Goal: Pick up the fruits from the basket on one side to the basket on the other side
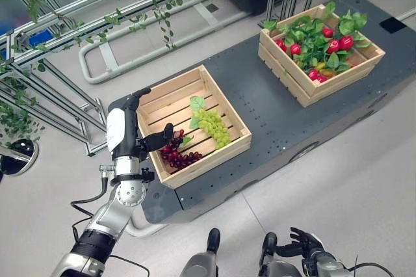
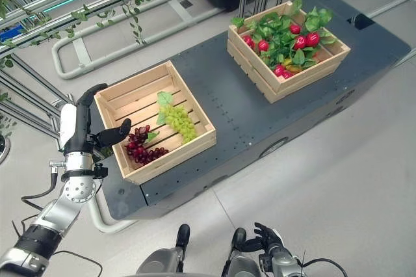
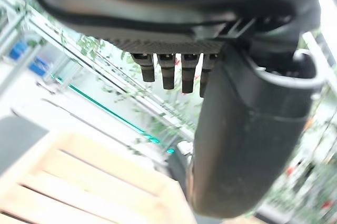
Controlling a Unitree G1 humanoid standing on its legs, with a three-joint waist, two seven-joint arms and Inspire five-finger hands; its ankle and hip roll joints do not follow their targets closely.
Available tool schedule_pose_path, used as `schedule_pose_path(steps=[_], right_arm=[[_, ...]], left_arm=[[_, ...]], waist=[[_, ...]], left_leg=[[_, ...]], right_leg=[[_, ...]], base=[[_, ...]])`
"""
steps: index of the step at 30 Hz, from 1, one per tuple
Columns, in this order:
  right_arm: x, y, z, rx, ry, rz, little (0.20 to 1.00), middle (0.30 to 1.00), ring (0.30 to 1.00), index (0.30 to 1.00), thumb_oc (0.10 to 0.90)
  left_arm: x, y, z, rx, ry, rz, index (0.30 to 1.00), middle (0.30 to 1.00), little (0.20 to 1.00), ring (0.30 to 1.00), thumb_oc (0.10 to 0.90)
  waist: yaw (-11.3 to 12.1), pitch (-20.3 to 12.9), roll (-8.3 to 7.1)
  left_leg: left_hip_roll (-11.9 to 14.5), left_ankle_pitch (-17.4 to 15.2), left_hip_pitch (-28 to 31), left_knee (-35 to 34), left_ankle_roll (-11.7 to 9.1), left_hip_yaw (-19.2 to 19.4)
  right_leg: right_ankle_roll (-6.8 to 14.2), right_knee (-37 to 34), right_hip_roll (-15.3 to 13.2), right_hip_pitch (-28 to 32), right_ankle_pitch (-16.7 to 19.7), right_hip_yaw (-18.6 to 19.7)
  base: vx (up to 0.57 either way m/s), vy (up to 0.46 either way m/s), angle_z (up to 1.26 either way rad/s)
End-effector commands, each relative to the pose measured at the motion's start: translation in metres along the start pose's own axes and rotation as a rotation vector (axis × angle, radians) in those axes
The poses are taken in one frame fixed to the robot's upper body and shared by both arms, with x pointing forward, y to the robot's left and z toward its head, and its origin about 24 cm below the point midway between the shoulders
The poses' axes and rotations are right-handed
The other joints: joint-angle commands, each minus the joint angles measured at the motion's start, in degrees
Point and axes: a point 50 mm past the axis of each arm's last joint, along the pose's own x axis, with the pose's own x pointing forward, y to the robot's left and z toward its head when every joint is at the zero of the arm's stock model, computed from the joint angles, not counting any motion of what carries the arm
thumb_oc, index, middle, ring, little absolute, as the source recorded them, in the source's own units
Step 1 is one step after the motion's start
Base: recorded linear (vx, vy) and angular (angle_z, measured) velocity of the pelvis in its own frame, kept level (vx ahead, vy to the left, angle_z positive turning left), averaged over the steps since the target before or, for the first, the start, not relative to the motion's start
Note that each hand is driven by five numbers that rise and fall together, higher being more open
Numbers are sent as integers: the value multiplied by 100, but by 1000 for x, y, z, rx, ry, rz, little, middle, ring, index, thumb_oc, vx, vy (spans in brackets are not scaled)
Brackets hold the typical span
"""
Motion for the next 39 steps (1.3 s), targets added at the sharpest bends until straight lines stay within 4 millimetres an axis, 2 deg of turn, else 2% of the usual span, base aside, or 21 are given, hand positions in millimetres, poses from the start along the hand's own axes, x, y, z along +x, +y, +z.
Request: schedule_pose_path(steps=[1, 2, 4, 7, 9, 14, 17, 24, 27, 29, 34, 39], right_arm=[[0, -16, 21, -34, -92, -35, 900, 900, 900, 900, 800], [1, -17, 24, -34, -99, -36, 900, 900, 900, 900, 800], [2, -22, 41, -35, -151, -34, 900, 900, 900, 900, 800], [2, -26, 56, -35, -200, -29, 900, 900, 900, 900, 800], [1, -29, 78, -34, -277, -22, 900, 900, 900, 900, 800], [-1, -29, 99, -39, -355, -15, 900, 900, 900, 900, 800], [-3, -33, 117, -54, -407, -6, 900, 900, 900, 900, 800], [-10, -39, 151, -40, -514, 21, 900, 900, 900, 900, 800], [-18, -36, 165, -35, -593, 43, 900, 900, 900, 900, 800], [-22, -39, 174, -32, -633, 41, 900, 900, 900, 900, 800], [-29, -46, 185, -21, -679, 29, 900, 900, 900, 900, 800], [-44, -44, 197, -30, -816, 39, 900, 900, 900, 900, 800]], left_arm=[[65, 62, 30, 86, -142, 257, 900, 900, 900, 900, 800], [68, 65, 30, 98, -138, 256, 900, 900, 900, 900, 800], [89, 80, 32, 169, -129, 231, 900, 900, 900, 900, 800], [103, 90, 40, 241, -139, 219, 900, 900, 900, 900, 800], [119, 106, 55, 327, -172, 214, 900, 900, 900, 900, 800], [132, 121, 72, 420, -217, 209, 900, 900, 900, 900, 800], [143, 131, 91, 556, -264, 198, 900, 900, 900, 900, 800], [154, 143, 113, 729, -302, 112, 900, 900, 900, 900, 800], [154, 145, 117, 823, -280, -4, 900, 900, 900, 900, 800], [153, 145, 116, 825, -244, -112, 900, 900, 900, 900, 800], [150, 149, 122, 837, -178, -244, 900, 900, 900, 900, 800], [148, 160, 132, 829, -152, -278, 900, 900, 900, 900, 800]], waist=[[-134, 377, -317], [-137, 414, -332], [-182, 634, -444], [-223, 814, -532], [-248, 989, -640], [-235, 1146, -787], [-244, 1271, -856], [-245, 1296, -883], [-269, 1296, -857], [-267, 1296, -809], [-229, 1296, -716], [-193, 1296, -702]], left_leg=[[-98, -108, -596, 716, 215, 212], [-97, -125, -649, 783, 216, 226], [-70, -228, -977, 1210, 229, 354], [-62, -324, -1271, 1605, 252, 432], [-56, -485, -1696, 2127, 317, 519], [18, -708, -2180, 2716, 420, 567], [76, -833, -2551, 3063, 485, 552], [106, -860, -2963, 3181, 527, 560], [90, -849, -3083, 3179, 529, 562], [64, -820, -3117, 3127, 527, 579], [18, -795, -3162, 3069, 519, 593], [-13, -827, -3153, 3069, 541, 582]], right_leg=[[-246, 1209, -328, -290, -636, 246], [-246, 1241, -328, -335, -637, 256], [-266, 1534, -315, -640, -679, 310], [-281, 1839, -314, -912, -734, 379], [-281, 2308, -336, -1327, -831, 445], [-249, 2888, -379, -1804, -941, 501], [-210, 3241, -390, -2188, -967, 573], [-163, 3259, -336, -2600, -847, 613], [-126, 3206, -313, -2724, -777, 646], [-103, 3112, -319, -2755, -733, 647], [-79, 2983, -378, -2757, -687, 573], [-41, 2930, -436, -2708, -669, 501]], base=[[-98, 62, -18], [-115, 69, -20], [-135, 72, -13], [-106, 73, -8], [-120, 114, -10], [-57, 66, -6], [-36, 74, 0], [-14, 46, 3], [-8, 36, 5], [-21, 47, 0], [-14, 23, 1], [0, 0, 0]])
